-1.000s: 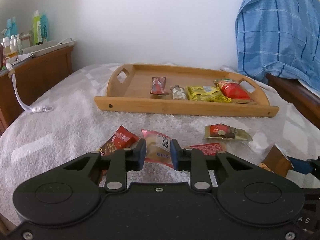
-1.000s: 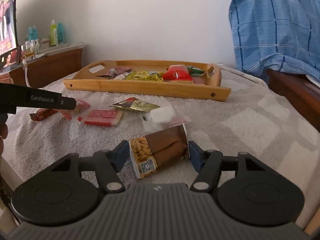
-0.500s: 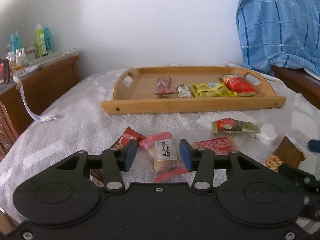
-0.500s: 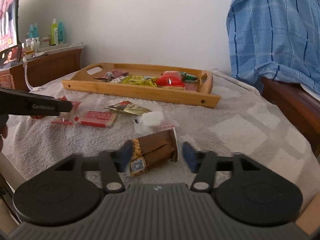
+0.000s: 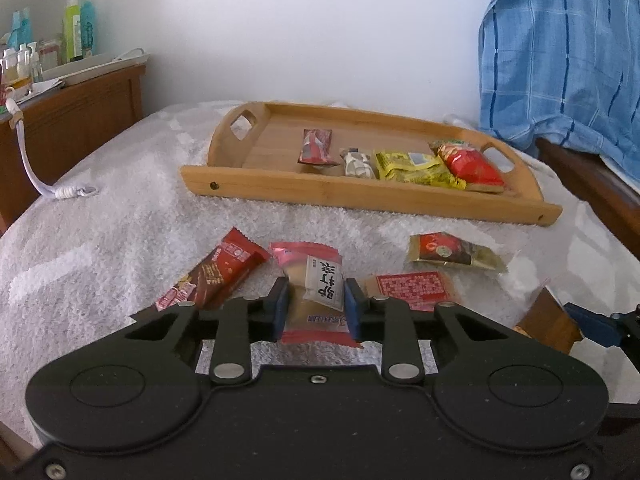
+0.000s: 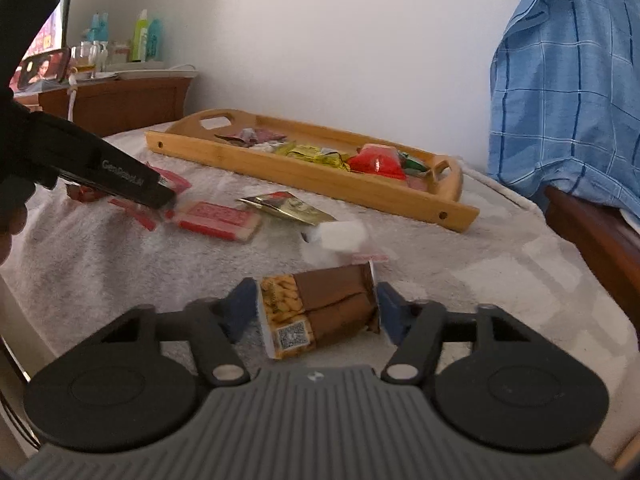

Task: Organize snacks
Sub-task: 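Carry the pastry and peanut bar over the wooden tray with both grippers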

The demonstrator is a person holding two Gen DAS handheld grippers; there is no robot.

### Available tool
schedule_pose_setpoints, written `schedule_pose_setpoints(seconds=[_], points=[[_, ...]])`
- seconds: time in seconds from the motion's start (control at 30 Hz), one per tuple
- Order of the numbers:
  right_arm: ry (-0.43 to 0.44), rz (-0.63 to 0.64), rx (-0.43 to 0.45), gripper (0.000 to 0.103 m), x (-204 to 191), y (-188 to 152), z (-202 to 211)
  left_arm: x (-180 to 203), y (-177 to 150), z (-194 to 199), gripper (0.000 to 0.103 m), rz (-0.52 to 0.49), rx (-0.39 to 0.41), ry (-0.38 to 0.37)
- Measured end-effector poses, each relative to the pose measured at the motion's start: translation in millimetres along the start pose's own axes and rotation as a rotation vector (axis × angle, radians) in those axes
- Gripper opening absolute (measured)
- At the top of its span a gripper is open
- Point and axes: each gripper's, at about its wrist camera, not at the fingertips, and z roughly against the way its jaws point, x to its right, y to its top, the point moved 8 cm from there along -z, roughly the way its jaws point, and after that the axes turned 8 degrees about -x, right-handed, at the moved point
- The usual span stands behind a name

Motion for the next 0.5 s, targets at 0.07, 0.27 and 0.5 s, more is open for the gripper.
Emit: schedule_pose_setpoints(seconds=[0.07,0.27,0.5], points=[[0.002,-0.010,-0.005,0.064,-1,2,2,-1,2,4,0.027,-0.001,0.003,0.003],[-0.006,-0.079,0.015,0.064,16,17,13,-5,19,16,0.027,0.009,0.025,0.005],[-0.017,-0.143,0.069,0.064,46,56,18,-10,61,17,0.027,-0.002,0.053,-0.010]])
